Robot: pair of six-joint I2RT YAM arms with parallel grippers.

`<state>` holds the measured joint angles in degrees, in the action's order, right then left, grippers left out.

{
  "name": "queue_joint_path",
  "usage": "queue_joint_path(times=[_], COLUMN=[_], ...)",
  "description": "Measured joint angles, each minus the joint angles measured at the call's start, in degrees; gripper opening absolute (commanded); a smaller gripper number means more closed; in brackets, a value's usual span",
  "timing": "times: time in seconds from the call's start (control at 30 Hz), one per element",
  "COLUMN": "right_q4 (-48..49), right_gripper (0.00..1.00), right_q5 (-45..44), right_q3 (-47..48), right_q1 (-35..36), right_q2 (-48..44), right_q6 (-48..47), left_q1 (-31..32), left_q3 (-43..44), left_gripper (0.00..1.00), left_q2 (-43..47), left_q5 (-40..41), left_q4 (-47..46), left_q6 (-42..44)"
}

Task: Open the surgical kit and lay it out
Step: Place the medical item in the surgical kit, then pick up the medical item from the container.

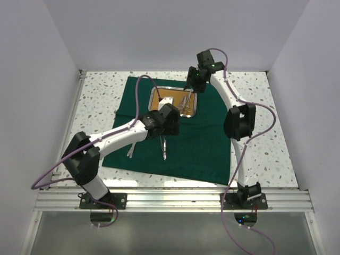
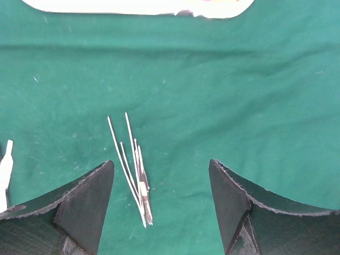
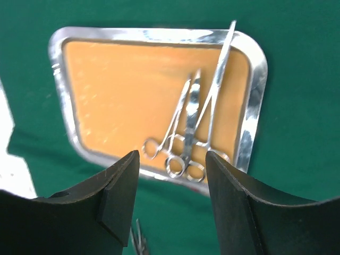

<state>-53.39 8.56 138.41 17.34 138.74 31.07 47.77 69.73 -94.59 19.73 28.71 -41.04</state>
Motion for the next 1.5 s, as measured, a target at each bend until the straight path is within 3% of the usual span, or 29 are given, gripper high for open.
queue_joint_path(times=[0.6, 0.8, 0.97, 1.5], right_q4=[6.6, 8.2, 8.1, 8.0], right_gripper=[0.52, 0.31, 0.00, 0.00], right_q5=[-9.5, -15.1, -18.4, -18.7], right_q3=[8.1, 9.2, 9.4, 5.3], right_q1=[1.5, 4.2, 5.4, 5.4], right_q2=[14.5, 15.6, 15.9, 11.8], right_q6=[1.7, 0.9, -0.3, -2.7], left_q1=[-0.1, -0.8, -2.2, -3.4], left_q3=[1.4, 0.4, -0.5, 1.7], left_gripper=[0.72, 0.71, 0.70, 0.68], left_q2=[8.8, 9.1, 9.9, 5.4], left_q5=[0.2, 0.2, 0.2, -2.4], left_q4=[9.7, 10.5, 10.8, 10.6], left_q6=[4.8, 4.9, 4.9, 5.4])
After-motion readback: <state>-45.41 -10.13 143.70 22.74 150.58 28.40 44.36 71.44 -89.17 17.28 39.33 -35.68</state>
